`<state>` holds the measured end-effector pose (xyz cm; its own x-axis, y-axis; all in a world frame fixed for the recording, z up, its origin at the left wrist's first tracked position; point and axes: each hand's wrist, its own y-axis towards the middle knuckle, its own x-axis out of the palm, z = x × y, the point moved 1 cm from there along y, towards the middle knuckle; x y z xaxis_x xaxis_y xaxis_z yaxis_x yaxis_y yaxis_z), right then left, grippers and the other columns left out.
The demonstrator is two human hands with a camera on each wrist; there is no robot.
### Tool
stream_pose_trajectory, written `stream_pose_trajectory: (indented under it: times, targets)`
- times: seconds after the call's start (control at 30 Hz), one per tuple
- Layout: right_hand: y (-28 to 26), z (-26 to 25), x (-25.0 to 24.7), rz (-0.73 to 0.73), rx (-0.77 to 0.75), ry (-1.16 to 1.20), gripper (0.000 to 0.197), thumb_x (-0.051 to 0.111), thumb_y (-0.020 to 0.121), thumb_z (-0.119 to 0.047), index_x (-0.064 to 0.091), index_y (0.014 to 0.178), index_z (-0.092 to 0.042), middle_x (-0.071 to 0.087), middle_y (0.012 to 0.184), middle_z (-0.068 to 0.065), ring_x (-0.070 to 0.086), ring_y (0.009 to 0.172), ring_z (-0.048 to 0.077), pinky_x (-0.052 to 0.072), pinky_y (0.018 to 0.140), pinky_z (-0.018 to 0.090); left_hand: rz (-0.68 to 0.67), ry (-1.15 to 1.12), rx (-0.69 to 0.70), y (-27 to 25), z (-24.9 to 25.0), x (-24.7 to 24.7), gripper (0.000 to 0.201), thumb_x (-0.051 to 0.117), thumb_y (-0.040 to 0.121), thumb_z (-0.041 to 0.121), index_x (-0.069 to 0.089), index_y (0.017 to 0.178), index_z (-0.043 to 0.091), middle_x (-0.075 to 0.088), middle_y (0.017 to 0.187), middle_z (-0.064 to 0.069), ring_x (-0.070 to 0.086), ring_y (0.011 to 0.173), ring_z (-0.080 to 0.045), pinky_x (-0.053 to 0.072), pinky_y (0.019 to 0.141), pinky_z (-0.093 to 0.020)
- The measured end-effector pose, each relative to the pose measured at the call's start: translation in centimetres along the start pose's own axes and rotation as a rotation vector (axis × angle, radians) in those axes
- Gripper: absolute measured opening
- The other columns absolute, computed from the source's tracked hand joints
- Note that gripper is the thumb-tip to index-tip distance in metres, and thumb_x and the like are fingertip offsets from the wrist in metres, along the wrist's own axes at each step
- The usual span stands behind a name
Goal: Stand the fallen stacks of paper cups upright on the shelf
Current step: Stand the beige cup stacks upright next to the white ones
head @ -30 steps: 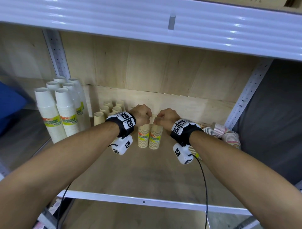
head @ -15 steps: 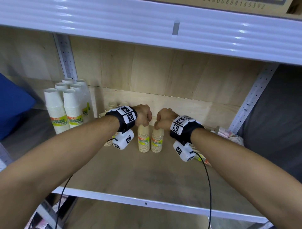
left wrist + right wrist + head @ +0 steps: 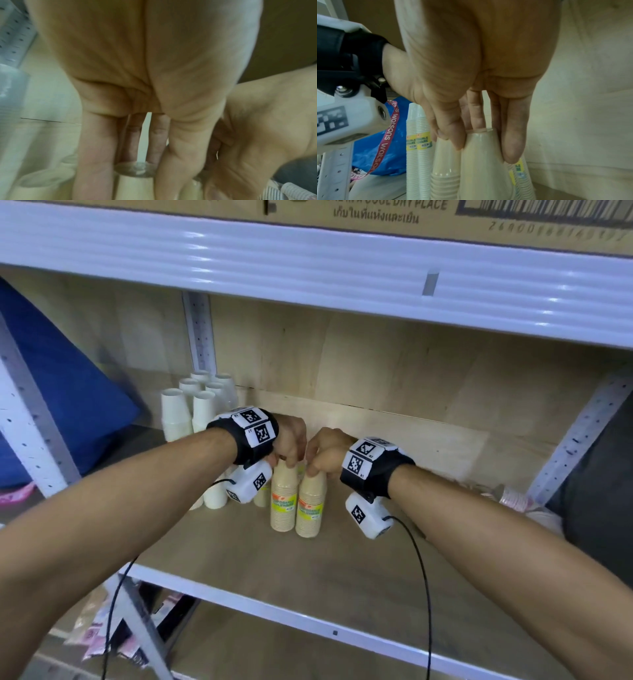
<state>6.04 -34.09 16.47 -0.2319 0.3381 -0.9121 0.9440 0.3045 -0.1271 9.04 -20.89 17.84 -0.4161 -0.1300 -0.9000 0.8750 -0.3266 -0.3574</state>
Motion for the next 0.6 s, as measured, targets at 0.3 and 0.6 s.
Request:
stream_pose_trajectory:
  times: [0.3, 0.6]
  targets:
    - [1.5, -2.9, 2.2, 0.069, -0.034, 0.062, 0.016, 0.080, 0.074, -0.015, 0.065, 0.075, -0.020, 0.063, 0.088, -0.001, 0.060, 0.080, 0.015, 0.043, 0.057, 0.019, 0.108, -0.047, -0.079, -1.9, -5.2, 0.2, 0.027, 0.071, 0.076, 0.000, 0.072, 0.103, 0.004, 0.069, 0.096, -0.012, 0.064, 0.078, -0.022, 0.052, 0.053, -0.025]
    - [2.4, -3.7, 3.8, 0.104, -0.022, 0.080, 0.021, 0.079, 0.075, -0.017, 0.074, 0.094, -0.010, 0.065, 0.095, 0.003, 0.061, 0.088, 0.018, 0.043, 0.069, 0.024, 0.186, -0.026, -0.054, -1.5, -7.6, 1.5, 0.039, 0.071, 0.082, 0.003, 0.067, 0.120, 0.012, 0.067, 0.114, -0.006, 0.064, 0.102, -0.026, 0.054, 0.079, -0.033]
